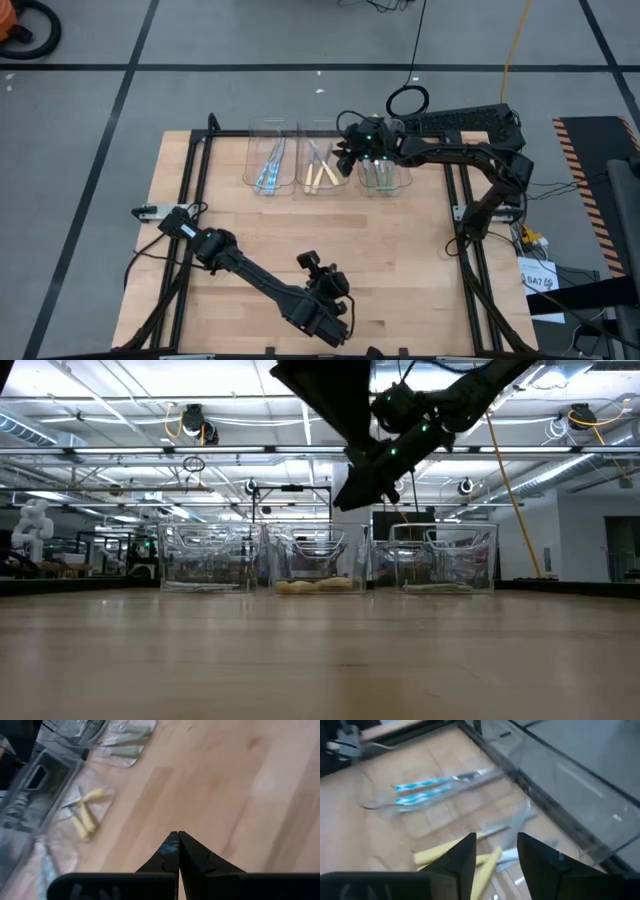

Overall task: Sort silverware by color (type)
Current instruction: Return to Home Position

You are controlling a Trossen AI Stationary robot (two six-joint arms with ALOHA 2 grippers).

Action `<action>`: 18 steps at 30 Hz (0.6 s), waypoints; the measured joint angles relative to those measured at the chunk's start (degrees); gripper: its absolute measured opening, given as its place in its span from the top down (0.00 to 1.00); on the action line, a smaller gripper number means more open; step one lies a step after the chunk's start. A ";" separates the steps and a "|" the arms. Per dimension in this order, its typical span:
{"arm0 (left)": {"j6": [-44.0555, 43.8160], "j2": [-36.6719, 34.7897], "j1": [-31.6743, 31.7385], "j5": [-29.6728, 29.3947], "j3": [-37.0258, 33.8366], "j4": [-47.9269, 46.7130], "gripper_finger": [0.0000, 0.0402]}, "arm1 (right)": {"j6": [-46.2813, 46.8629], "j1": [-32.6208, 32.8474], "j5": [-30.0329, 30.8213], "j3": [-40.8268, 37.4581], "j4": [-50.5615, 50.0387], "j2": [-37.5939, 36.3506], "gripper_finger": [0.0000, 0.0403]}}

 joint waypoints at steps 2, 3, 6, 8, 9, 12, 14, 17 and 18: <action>-1.23 0.00 -0.17 0.01 0.21 -3.68 0.99 | -1.14 0.84 -0.04 0.00 -0.72 -2.07 0.66; -2.43 -0.18 -0.36 -0.49 0.22 -5.99 0.99 | -2.01 1.40 -0.06 0.00 -1.69 -3.49 0.66; -4.39 -1.88 -1.08 -3.34 0.28 -8.81 0.99 | -4.92 3.11 -0.09 0.00 -5.01 -8.54 0.66; -1.16 -3.86 -2.14 -4.53 0.28 -8.68 0.99 | -7.14 4.48 -0.13 0.00 -8.24 -12.25 0.66; -0.01 -4.47 -2.42 -5.34 0.37 -8.70 0.99 | -8.24 5.31 -0.09 0.00 -10.22 -14.06 0.66; 4.98 -7.59 -3.34 -7.13 0.04 -8.81 0.99 | -11.26 8.03 -0.13 -0.04 -18.40 -19.93 0.66; 9.24 -10.23 -3.35 -7.87 0.21 -8.84 0.99 | -12.13 10.16 -0.16 -0.64 -21.05 -23.66 0.66; 13.33 -14.79 -2.88 -10.35 -0.04 -8.89 0.99 | -12.18 14.02 -0.20 -4.61 -22.57 -29.77 0.66; 15.09 -16.13 -2.75 -11.36 -0.07 -8.88 0.99 | -11.95 15.54 -0.20 -6.55 -21.63 -32.11 0.66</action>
